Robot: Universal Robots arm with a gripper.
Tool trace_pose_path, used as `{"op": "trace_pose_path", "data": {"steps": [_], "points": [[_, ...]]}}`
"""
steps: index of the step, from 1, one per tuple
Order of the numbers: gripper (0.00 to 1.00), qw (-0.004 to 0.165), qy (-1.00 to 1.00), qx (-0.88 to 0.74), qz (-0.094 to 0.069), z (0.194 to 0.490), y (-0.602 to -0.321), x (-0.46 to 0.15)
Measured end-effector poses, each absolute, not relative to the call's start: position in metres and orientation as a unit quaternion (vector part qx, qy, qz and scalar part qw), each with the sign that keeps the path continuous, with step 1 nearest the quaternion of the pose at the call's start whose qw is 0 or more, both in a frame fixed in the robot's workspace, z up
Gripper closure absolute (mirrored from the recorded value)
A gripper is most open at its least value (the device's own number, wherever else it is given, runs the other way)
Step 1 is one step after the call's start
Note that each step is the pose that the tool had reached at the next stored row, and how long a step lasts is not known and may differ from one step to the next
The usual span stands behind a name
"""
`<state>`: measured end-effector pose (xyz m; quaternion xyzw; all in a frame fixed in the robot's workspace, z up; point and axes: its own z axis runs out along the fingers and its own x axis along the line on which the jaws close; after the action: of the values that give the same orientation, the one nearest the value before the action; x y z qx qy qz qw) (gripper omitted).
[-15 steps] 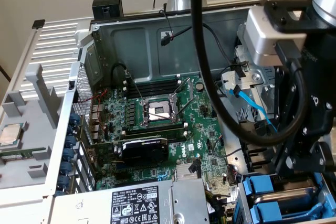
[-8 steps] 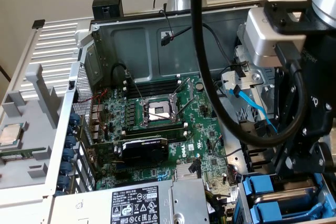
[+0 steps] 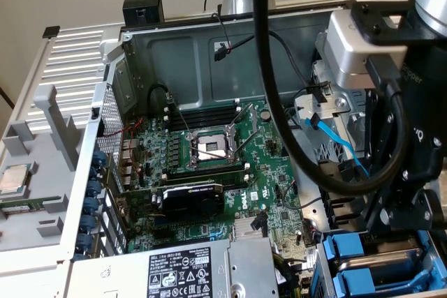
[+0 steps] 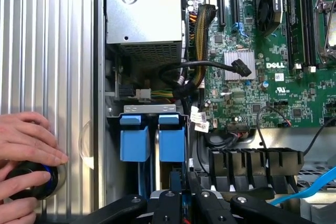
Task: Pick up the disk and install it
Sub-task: 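Insert the second disk wire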
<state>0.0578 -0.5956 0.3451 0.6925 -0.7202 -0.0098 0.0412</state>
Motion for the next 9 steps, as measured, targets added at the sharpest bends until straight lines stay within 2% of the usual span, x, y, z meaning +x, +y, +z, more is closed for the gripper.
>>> {"op": "trace_pose_path", "data": {"steps": [9], "points": [[0.84, 0.041, -0.72, 0.692, -0.01, 0.346, -0.5968, 0.0578]]}}
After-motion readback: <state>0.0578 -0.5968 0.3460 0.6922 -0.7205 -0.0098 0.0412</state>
